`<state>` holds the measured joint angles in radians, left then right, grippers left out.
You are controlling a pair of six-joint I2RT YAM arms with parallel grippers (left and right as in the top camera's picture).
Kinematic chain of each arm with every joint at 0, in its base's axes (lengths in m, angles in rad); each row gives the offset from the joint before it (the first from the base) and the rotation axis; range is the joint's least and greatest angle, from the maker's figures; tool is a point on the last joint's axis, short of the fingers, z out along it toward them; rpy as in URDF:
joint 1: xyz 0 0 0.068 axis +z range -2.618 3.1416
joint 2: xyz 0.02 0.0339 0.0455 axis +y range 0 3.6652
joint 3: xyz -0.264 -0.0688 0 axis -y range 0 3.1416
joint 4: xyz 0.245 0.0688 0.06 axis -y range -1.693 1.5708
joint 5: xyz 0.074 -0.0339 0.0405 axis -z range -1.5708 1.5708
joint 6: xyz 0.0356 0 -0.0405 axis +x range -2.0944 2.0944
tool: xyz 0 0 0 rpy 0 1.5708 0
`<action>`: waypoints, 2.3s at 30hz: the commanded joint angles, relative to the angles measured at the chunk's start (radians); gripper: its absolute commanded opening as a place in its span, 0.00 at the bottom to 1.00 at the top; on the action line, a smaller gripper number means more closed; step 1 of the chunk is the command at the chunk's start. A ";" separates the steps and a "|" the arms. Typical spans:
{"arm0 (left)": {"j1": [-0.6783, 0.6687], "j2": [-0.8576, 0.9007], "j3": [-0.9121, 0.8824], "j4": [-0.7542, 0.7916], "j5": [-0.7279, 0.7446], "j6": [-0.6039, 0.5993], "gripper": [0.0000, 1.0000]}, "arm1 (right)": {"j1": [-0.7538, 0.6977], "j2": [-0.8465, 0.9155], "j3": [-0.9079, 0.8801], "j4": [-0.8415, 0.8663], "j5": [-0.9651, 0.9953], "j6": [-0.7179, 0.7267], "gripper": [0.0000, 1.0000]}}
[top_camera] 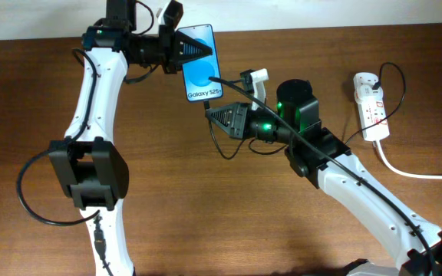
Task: Plug charger to phone and switch on socket
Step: 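Push the plug up into the phone's bottom port with the right gripper, then lower the plugged phone onto the table with the left gripper and release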
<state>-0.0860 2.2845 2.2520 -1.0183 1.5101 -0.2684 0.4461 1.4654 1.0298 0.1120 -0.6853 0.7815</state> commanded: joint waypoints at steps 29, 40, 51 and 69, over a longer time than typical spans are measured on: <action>-0.078 0.218 -0.190 -0.168 -0.708 0.153 0.00 | -0.047 0.001 0.032 -0.509 0.227 -0.166 0.64; -0.127 0.219 -0.190 -0.143 -0.810 0.146 0.32 | -0.047 0.001 0.032 -0.532 0.227 -0.176 0.64; -0.127 0.219 -0.190 -0.180 -0.958 0.097 0.55 | -0.047 0.001 0.032 -0.533 0.227 -0.176 0.64; -0.127 0.219 0.000 -0.311 -1.130 0.052 0.74 | -0.047 0.001 0.032 -0.543 0.231 -0.184 0.64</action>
<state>-0.2169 2.4962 2.1952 -1.3209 0.4072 -0.2066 0.3969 1.4654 1.0508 -0.4301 -0.4675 0.6044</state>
